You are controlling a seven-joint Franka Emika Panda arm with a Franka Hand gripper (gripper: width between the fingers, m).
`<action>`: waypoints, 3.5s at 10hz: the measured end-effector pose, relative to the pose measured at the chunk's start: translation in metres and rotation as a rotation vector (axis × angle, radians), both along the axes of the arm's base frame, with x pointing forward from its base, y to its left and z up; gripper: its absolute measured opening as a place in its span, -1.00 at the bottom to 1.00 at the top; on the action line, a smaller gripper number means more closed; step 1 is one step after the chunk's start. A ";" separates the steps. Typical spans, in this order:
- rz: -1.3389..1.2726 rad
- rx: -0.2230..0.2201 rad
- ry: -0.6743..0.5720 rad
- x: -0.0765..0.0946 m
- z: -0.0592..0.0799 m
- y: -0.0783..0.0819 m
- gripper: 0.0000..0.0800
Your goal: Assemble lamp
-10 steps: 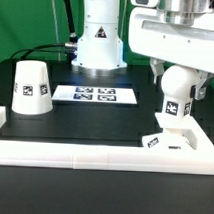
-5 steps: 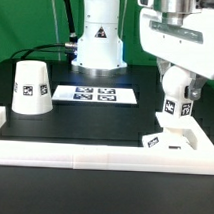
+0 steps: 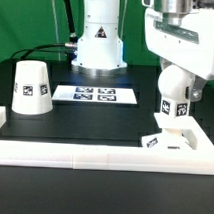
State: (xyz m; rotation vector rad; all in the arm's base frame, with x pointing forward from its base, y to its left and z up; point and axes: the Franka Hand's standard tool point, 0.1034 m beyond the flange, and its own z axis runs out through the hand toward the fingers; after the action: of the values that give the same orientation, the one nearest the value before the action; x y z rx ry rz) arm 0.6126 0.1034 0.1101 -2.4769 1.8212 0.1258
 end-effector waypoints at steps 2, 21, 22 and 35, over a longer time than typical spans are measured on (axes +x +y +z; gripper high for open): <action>0.204 0.005 -0.020 0.000 0.000 0.000 0.74; 1.723 0.018 -0.141 0.001 0.000 -0.004 0.75; 1.765 0.018 -0.143 0.001 0.000 -0.002 0.75; 2.330 0.010 -0.133 0.001 0.000 -0.004 0.44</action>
Offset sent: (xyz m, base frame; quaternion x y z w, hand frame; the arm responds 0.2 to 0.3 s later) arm 0.0025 0.0037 0.0017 0.0022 0.0020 -0.1552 0.9879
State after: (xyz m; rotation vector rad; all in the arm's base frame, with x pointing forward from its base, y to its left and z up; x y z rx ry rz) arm 0.6139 0.0993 0.1104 -2.6903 -1.5858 0.0190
